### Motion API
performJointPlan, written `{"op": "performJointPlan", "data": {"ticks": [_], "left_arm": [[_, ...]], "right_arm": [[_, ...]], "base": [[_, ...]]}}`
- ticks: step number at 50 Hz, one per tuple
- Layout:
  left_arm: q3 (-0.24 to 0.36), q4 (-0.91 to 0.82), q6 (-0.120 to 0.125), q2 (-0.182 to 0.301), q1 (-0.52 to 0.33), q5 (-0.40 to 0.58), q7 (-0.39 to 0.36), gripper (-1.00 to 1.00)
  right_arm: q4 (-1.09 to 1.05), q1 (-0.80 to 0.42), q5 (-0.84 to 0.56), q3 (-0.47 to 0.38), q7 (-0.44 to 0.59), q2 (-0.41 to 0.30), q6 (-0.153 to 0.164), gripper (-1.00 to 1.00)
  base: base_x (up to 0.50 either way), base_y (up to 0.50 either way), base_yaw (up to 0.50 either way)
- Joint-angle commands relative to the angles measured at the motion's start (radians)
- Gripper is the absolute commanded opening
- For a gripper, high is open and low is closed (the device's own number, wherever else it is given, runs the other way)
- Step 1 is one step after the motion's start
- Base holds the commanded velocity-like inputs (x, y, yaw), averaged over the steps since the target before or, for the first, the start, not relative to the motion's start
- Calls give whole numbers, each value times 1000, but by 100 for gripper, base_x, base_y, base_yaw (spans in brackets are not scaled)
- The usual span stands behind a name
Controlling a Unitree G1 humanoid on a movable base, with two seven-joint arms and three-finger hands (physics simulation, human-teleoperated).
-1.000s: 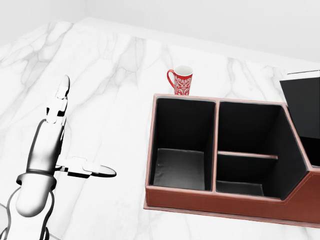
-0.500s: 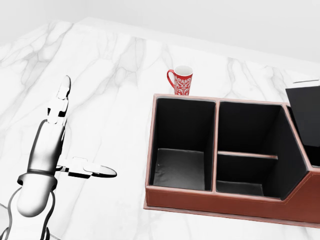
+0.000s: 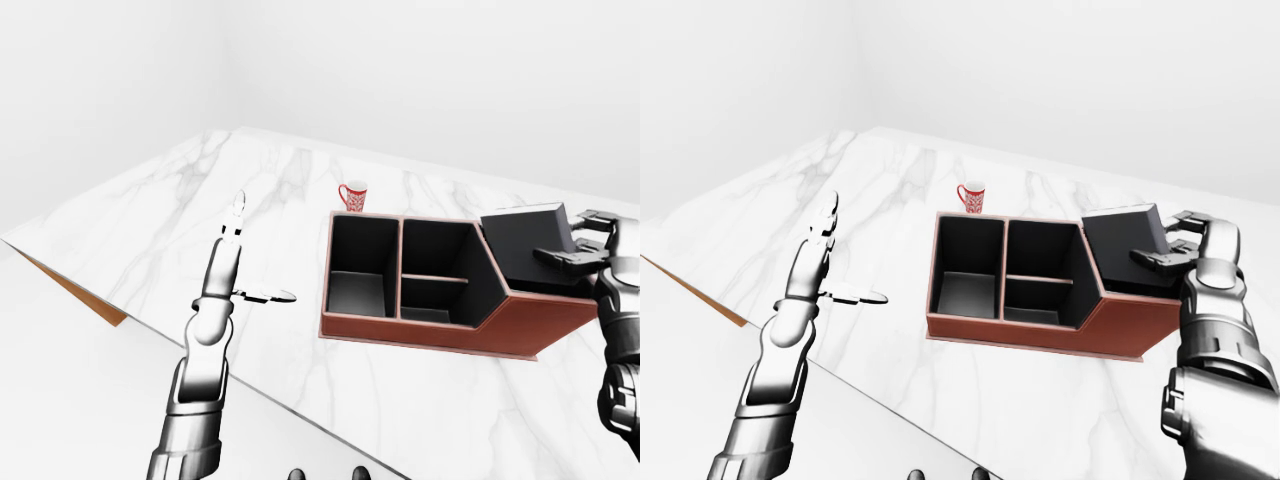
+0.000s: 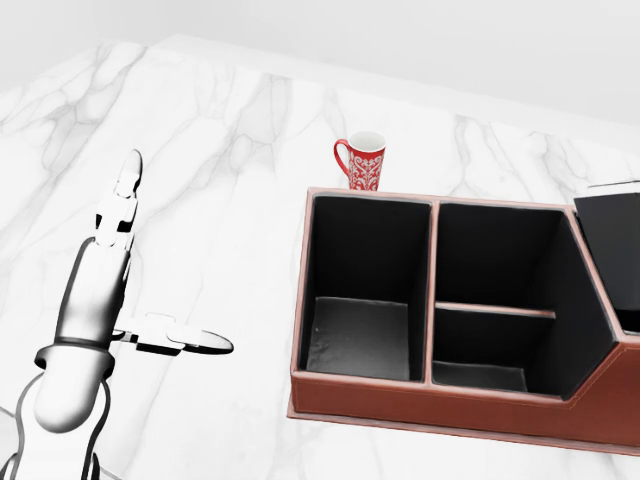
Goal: Pick up the book and place it in the right compartment of the caddy.
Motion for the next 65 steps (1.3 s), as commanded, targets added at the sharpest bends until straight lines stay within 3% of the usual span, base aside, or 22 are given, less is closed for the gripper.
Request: {"op": "performJointPlan", "data": {"ticks": [1, 11, 32, 36, 39, 43, 45, 48, 49, 62, 65], "left_arm": [[3, 5, 4, -1, -4, -8, -1, 100], [4, 15, -5, 0, -4, -6, 4, 100], [6, 9, 0, 2, -4, -2, 4, 100], [16, -25, 25, 9, -16, -2, -2, 100], [38, -84, 75, 23, -45, -9, -8, 100], [96, -237, 83, 73, -140, -52, -47, 100], [117, -317, 83, 102, -190, -72, -63, 100], [166, -428, 83, 166, -288, -118, -76, 100], [172, -447, 83, 182, -306, -129, -75, 100], [278, -597, 83, 419, -576, -308, -29, 100], [283, -618, 83, 460, -598, -348, -13, 100]], "right_arm": [[-27, -19, -5, -52, 1, -9, 0, 100], [-23, -19, -6, -49, -8, -9, 0, 100], [-41, -17, -5, -51, -8, -15, 0, 100], [-92, -31, 9, -62, -1, -40, 0, 100], [-151, -45, 7, -67, -3, -67, 0, 100], [-318, -81, 33, -97, 11, -130, 0, 100], [-404, -97, 48, -110, 17, -156, 50, 100], [-555, -139, 68, -122, 26, -199, 161, 100], [-587, -145, 73, -125, 26, -205, 175, 100], [-958, -296, 159, -128, 15, -318, 175, 100], [-1020, -331, 190, -121, 6, -348, 175, 100]], "base": [[0, 0, 0], [0, 0, 0], [0, 0, 0], [0, 0, 0], [0, 0, 0], [0, 0, 0], [0, 0, 0], [0, 0, 0], [0, 0, 0], [0, 0, 0], [0, 0, 0]]}}
